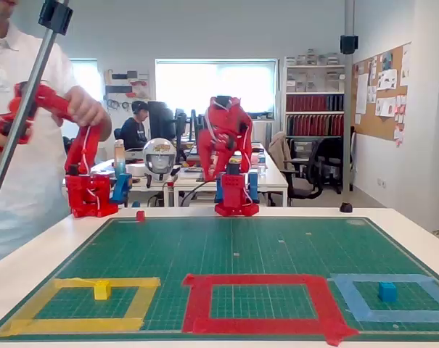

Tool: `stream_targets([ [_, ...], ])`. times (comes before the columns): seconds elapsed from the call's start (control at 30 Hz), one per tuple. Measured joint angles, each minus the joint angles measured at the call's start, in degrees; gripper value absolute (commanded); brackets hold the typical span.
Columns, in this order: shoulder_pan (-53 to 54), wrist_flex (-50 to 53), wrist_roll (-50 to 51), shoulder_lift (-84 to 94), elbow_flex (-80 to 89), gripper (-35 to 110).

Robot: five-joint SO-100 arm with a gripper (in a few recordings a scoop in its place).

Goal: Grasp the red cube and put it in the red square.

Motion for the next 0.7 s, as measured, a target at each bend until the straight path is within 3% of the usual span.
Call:
stream_targets([
  [0.23,24.3,2.4,0.0,-16.4,-18.5,-1],
  [0.7,69.6,2.5,0.0,-17.9,-21.1,-1],
])
